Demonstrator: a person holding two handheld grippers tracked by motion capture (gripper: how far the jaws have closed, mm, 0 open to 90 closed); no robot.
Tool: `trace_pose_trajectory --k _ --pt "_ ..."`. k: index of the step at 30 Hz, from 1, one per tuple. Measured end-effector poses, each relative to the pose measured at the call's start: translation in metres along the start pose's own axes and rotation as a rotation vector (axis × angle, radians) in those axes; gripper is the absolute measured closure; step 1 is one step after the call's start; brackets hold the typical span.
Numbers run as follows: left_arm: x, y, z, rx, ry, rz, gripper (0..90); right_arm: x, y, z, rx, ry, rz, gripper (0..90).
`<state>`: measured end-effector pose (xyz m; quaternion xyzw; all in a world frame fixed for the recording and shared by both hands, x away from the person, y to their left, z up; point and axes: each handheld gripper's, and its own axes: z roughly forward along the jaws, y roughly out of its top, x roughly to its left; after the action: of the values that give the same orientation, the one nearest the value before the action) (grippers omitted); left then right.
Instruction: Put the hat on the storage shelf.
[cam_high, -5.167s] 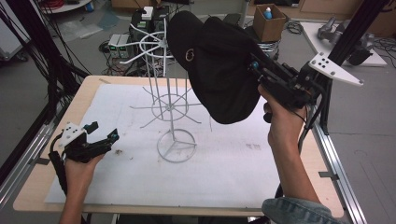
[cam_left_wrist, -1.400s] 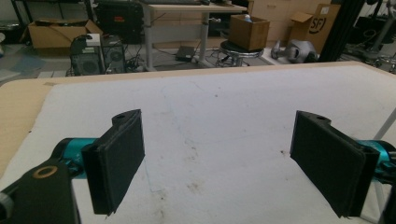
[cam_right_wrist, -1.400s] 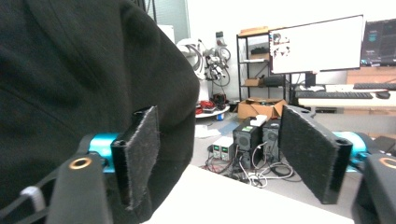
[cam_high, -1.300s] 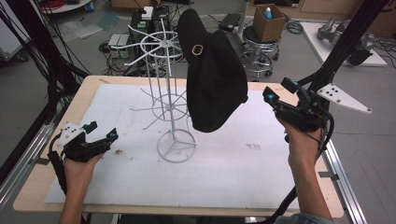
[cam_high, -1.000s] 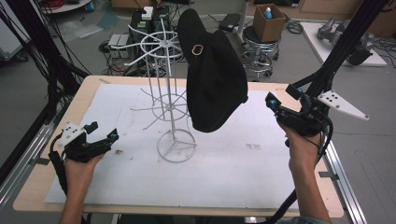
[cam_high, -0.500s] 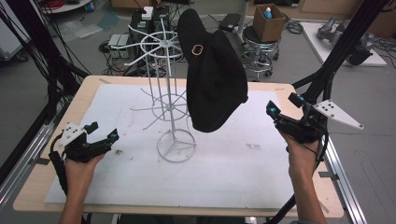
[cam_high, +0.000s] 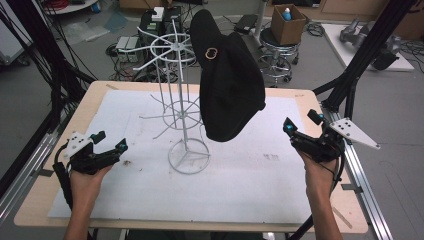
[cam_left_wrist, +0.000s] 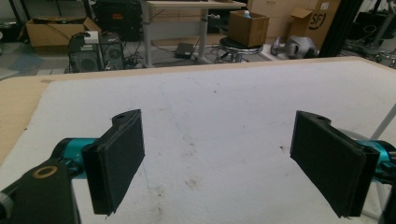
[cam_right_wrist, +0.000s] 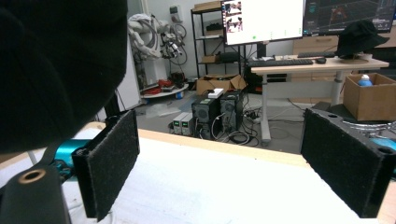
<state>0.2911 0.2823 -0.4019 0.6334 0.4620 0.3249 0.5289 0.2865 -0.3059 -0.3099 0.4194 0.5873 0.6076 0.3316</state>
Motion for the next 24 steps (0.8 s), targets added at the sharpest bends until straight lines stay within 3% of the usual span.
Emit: trace_pose_trajectory --k 24 --pt "0.0 -0.001 0.0 0.006 0.003 0.003 17.8 -0.003 -0.051 0.001 0.092 -0.029 -0.001 11.5"
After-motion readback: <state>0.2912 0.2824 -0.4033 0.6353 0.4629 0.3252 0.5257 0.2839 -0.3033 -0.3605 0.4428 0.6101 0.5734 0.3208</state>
